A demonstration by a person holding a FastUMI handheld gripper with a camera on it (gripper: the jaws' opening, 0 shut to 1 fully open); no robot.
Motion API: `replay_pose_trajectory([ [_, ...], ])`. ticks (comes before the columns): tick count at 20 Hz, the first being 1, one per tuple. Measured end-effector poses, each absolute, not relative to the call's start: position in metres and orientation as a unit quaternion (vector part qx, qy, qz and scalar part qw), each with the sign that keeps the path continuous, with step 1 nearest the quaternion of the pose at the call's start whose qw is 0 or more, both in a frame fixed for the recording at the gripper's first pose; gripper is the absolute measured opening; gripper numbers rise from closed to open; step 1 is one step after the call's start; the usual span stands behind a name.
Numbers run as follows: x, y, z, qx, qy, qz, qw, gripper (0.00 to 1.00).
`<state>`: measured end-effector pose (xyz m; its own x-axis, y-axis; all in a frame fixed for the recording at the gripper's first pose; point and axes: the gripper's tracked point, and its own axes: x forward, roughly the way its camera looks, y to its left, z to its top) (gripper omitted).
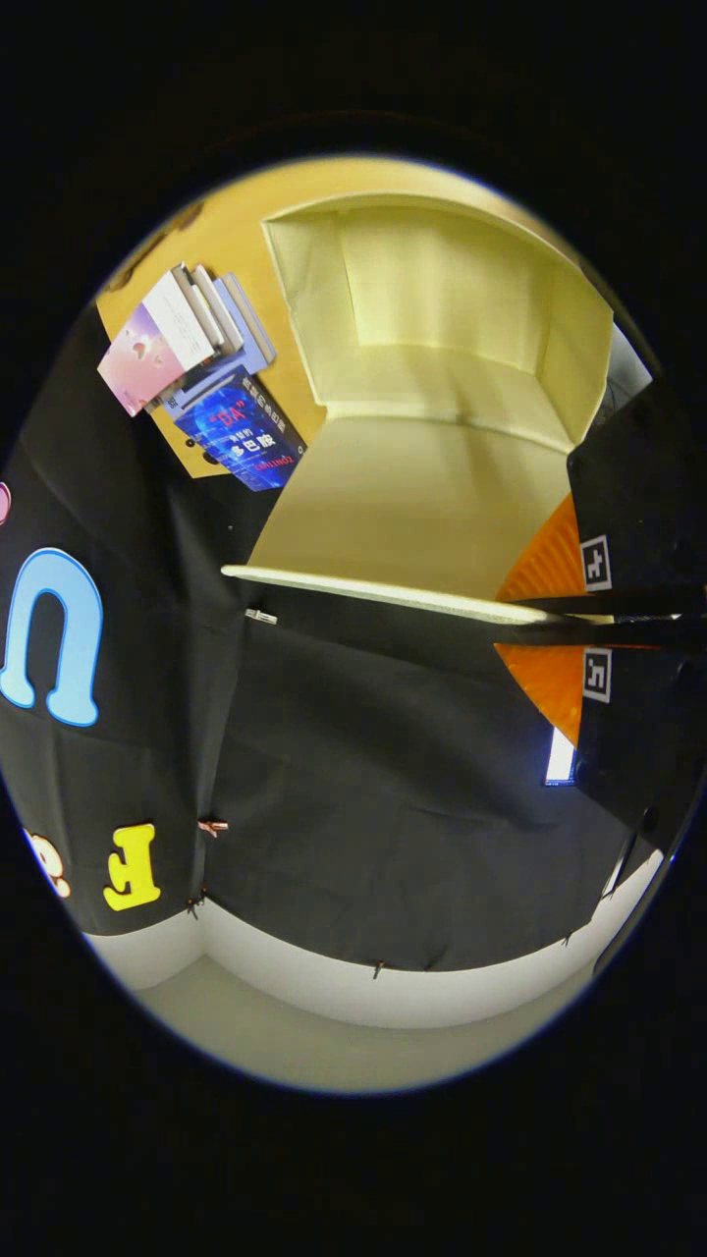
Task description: Open the storage box then place both shoes into the box .Put the left shoe in first, then the right shoe, with the right side of both shoes facing outward in a uniform manner.
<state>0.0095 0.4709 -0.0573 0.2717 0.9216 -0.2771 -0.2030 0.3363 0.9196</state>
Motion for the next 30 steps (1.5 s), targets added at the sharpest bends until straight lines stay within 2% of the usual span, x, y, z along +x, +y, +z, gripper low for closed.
replay_pose_trajectory([
  [6,0.022,0.533,-0.067,0.406,0.459,0.404,0.679,0.07],
  [11,0.019,0.565,-0.098,0.376,0.479,0.405,0.682,0.12],
  [13,0.021,0.555,-0.118,0.331,0.468,0.401,0.714,0.18],
  [18,0.024,0.478,-0.135,0.218,0.413,0.397,0.790,0.97],
  [24,0.038,0.342,-0.127,0.119,0.341,0.332,0.871,0.98],
  [30,0.033,0.209,-0.158,0.053,0.330,0.231,0.914,0.98],
])
